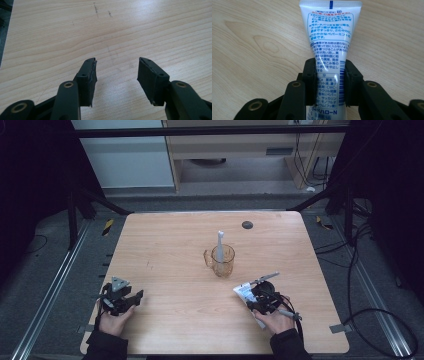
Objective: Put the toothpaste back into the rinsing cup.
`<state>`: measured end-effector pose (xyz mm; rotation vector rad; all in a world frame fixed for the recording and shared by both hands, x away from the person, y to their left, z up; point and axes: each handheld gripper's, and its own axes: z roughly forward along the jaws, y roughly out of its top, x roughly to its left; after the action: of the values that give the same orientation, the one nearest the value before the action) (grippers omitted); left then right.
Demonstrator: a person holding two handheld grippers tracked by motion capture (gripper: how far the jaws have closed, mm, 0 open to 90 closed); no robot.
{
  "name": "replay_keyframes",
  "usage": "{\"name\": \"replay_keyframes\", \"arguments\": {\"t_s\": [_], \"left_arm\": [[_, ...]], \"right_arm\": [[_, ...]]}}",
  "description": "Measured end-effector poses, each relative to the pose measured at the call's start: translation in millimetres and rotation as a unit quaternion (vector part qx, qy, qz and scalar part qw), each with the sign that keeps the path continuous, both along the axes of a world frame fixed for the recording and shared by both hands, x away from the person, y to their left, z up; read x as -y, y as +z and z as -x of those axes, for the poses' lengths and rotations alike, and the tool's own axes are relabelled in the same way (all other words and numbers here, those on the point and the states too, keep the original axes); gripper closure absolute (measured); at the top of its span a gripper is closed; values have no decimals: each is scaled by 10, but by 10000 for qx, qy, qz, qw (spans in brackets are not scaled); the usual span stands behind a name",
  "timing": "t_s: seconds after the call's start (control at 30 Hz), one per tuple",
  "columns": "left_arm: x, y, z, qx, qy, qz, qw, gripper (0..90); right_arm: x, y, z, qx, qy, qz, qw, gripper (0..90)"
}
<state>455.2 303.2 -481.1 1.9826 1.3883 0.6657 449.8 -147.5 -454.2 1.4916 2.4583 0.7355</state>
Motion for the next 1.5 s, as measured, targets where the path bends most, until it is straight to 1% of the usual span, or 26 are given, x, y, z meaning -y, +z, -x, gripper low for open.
{"name": "replay_keyframes", "arguments": {"t_s": [0.13, 0.27, 0.37, 0.47, 0.57, 0.6, 0.63, 0.7, 0.77, 0.8, 0.83, 0.87, 0.93, 0.97, 1.0, 1.03, 1.07, 1.1, 1.13, 1.17, 1.2, 1.3, 1.33, 1.4, 1.43, 1.5], "left_arm": [[-2, -5, -5, -9, 11, 12, 10000, 480], [-4, -3, -1, -7, 20, 11, 10000, 480], [-1, 0, -1, 3, 17, 6, 10000, 480], [1, -3, -3, -5, 15, -2, 10000, 481], [-3, -4, -1, 1, 24, 8, 10000, 480], [-5, -4, -1, 1, 26, 8, 10000, 481], [-7, -4, -1, 2, 29, 10, 10000, 480], [-8, -2, -1, 1, 27, 13, 10000, 481], [-8, -2, 0, 4, 28, 14, 10000, 481], [-9, -2, 0, 3, 27, 17, 10000, 481], [-10, -2, 0, 2, 27, 18, 10000, 481], [-11, -2, 1, 1, 27, 16, 10000, 481], [-12, 0, 2, 7, 28, 20, 10000, 481], [-12, 0, 2, 7, 28, 20, 10000, 481], [-14, -1, 3, 10, 32, 28, 10000, 481], [-15, -1, 3, 10, 31, 29, 10000, 481], [-15, -2, 2, 8, 31, 27, 10000, 481], [-15, -2, 2, 4, 30, 26, 10000, 481], [-14, -3, 2, 5, 30, 27, 10000, 481], [-12, -2, 3, 5, 27, 25, 10000, 481], [-12, -1, 3, 9, 28, 23, 10000, 481], [-15, -1, 3, 16, 33, 25, 10000, 482], [-15, -1, 3, 16, 33, 24, 10000, 482], [-16, 1, 3, 24, 35, 22, 10000, 482], [-15, 1, 4, 26, 37, 25, 10000, 482], [-16, 2, 4, 31, 42, 24, 10000, 482]], "right_arm": [[35, 80, 17, 203, -17, -168, 9997, 685], [86, 158, 22, 572, -6, -408, 9975, 685], [128, 233, 24, 956, -53, -552, 9939, 685], [169, 309, 10, 1230, -136, -736, 9896, 686], [210, 399, -23, 1531, -258, -896, 9838, 686], [224, 437, -42, 1653, -294, -964, 9811, 686], [229, 461, -56, 1707, -318, -1018, 9795, 686], [238, 512, -104, 1875, -369, -1171, 9746, 685], [232, 557, -152, 2050, -440, -1332, 9687, 686], [224, 583, -184, 2150, -479, -1382, 9656, 686], [215, 595, -201, 2220, -507, -1414, 9634, 686], [207, 613, -223, 2314, -544, -1443, 9605, 686], [199, 643, -264, 2502, -642, -1541, 9537, 686], [199, 643, -264, 2502, -642, -1541, 9537, 686], [192, 671, -305, 2691, -768, -1683, 9452, 685], [188, 682, -326, 2770, -822, -1724, 9417, 686], [185, 690, -344, 2825, -845, -1738, 9396, 686], [177, 705, -374, 2894, -895, -1784, 9362, 685], [170, 715, -402, 2946, -922, -1798, 9340, 685], [164, 722, -425, 2957, -944, -1812, 9332, 685], [155, 729, -452, 3002, -981, -1828, 9311, 685], [131, 750, -517, 3144, -1102, -1913, 9233, 686], [125, 758, -543, 3217, -1148, -1951, 9194, 686], [120, 766, -576, 3307, -1254, -1987, 9140, 686], [115, 766, -606, 3359, -1312, -2028, 9104, 686], [109, 766, -648, 3395, -1377, -2073, 9071, 686]]}}
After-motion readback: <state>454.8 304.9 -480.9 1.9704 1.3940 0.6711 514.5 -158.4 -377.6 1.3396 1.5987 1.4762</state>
